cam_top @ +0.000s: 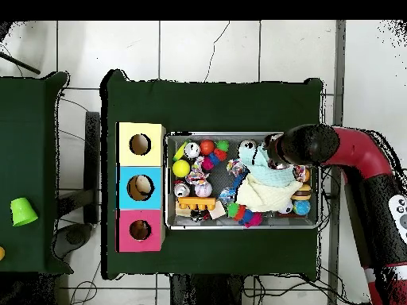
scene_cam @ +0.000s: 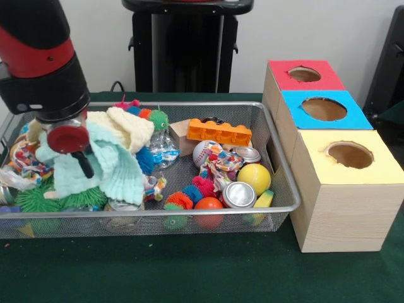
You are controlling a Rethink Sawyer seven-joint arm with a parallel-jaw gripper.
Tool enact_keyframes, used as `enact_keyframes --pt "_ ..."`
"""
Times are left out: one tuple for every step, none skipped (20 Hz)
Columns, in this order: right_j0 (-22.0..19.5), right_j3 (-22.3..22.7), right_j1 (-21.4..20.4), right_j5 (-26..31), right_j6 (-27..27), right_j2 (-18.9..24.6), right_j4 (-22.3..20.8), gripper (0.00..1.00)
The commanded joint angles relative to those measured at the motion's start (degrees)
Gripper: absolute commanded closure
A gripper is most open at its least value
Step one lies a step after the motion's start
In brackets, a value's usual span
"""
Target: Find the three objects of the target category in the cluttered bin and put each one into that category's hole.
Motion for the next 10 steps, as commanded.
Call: enact_keyframes --pt "0.9 10.7 -0.2 -6.2 12.0 -4.5 0.4 0.0" --pt "0.9 11.1 0.0 -6.6 12.8 -4.6 1.0 0.0" --pt "1.0 11.5 0.2 -7.1 13.7 -4.8 1.7 0.0" --pt "1.0 11.9 0.5 -7.9 14.3 -5.0 2.2 0.0" --pt "1.1 12.2 0.8 -8.6 14.9 -5.3 2.7 0.0" --pt "1.1 12.3 1.3 -9.2 15.3 -5.5 3.2 0.0" --pt "1.0 12.3 1.9 -9.8 15.4 -5.9 3.7 0.0" --pt "1.1 11.9 2.6 -10.2 14.7 -6.1 3.8 0.0" --pt "1.2 11.2 3.3 -10.4 13.7 -6.5 3.7 0.0" --pt "1.3 10.5 3.6 -10.2 12.2 -6.8 3.4 0.0"
